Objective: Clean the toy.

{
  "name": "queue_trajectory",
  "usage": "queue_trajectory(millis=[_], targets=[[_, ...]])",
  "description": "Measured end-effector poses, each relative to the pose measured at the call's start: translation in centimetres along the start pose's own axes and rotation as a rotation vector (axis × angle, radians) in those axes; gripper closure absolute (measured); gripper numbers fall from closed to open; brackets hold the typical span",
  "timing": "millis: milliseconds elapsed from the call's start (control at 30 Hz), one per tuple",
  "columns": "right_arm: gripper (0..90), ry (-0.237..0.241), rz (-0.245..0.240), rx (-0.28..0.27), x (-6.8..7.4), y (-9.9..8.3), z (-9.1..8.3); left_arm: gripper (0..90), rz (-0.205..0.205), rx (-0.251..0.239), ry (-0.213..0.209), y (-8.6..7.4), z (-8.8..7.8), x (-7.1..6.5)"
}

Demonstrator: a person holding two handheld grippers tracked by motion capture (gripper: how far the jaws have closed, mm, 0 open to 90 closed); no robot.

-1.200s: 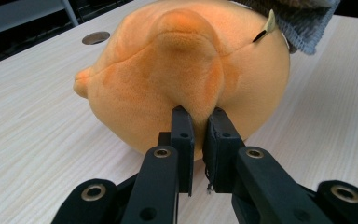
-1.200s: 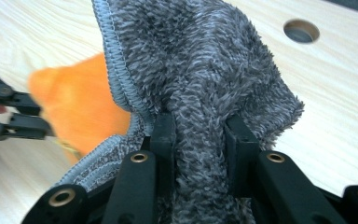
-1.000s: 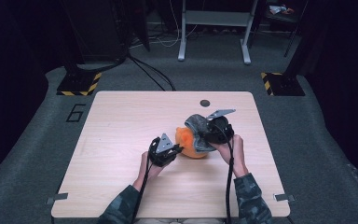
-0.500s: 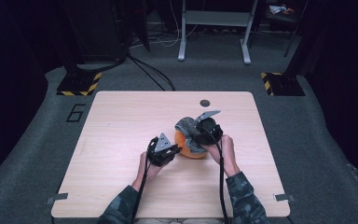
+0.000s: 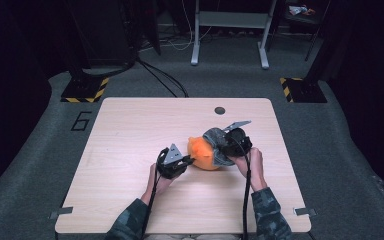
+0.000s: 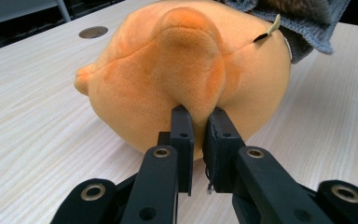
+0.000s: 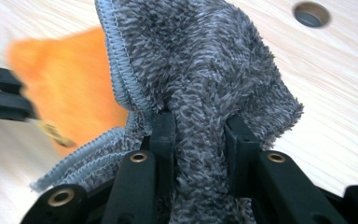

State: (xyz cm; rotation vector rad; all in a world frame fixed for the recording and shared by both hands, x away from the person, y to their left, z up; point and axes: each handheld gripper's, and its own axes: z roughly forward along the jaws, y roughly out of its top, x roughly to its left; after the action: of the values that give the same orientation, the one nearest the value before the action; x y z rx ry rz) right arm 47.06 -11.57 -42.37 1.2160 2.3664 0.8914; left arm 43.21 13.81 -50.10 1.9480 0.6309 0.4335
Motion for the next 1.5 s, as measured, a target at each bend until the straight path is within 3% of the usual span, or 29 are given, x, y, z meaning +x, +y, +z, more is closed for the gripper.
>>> queue_trajectory(millis=[167, 267, 467, 567, 733, 833, 933, 1033, 1067, 1100, 1300, 1400, 1500], targets=[[68.7, 0.014, 0.049, 0.009, -1.0, -0.8, 0.4, 82.8, 0.009, -0.007, -0.004, -0.1, 0.0, 0.0], [68.7, -0.005, 0.070, 0.026, -1.9, -1.2, 0.6, 82.7, 0.007, -0.009, -0.003, -0.1, 0.0, 0.0], [68.8, -0.042, 0.123, 0.108, -3.3, -2.4, 2.0, 82.8, 0.013, -0.015, 0.005, -0.2, 0.0, 0.0], [68.8, -0.063, 0.125, 0.142, -3.8, -2.9, 2.7, 82.8, 0.013, -0.013, 0.004, -0.2, 0.0, 0.1], [69.0, -0.094, 0.114, 0.122, -3.6, -2.7, 1.8, 82.7, 0.016, -0.013, 0.010, -0.2, 0.0, 0.0], [69.0, -0.092, 0.086, 0.053, -2.7, -1.4, -0.5, 82.7, 0.019, -0.013, 0.010, -0.2, 0.0, 0.0], [69.0, -0.077, 0.056, 0.019, -1.9, -0.6, -1.4, 82.7, 0.024, -0.014, 0.010, -0.2, 0.0, 0.0], [69.0, -0.031, -0.003, -0.024, 0.2, 0.9, -2.5, 82.7, 0.024, -0.016, 0.010, -0.2, 0.0, 0.0], [69.0, -0.031, -0.003, -0.024, 0.2, 0.9, -2.5, 82.7, 0.026, -0.016, 0.010, -0.2, 0.0, -0.1], [69.0, 0.003, -0.024, -0.041, 1.2, 1.7, -2.7, 82.7, 0.025, -0.017, 0.010, -0.2, 0.0, -0.1], [68.9, 0.097, -0.088, -0.038, 4.0, 3.7, -1.6, 82.7, 0.029, -0.016, 0.014, -0.2, 0.0, 0.0], [68.9, 0.114, -0.126, -0.013, 5.2, 4.2, -0.5, 82.6, 0.033, -0.012, 0.024, -0.2, 0.1, -0.1], [68.9, 0.095, -0.153, 0.009, 5.7, 4.3, 0.2, 82.6, 0.029, -0.007, 0.025, -0.3, 0.2, 0.0]])
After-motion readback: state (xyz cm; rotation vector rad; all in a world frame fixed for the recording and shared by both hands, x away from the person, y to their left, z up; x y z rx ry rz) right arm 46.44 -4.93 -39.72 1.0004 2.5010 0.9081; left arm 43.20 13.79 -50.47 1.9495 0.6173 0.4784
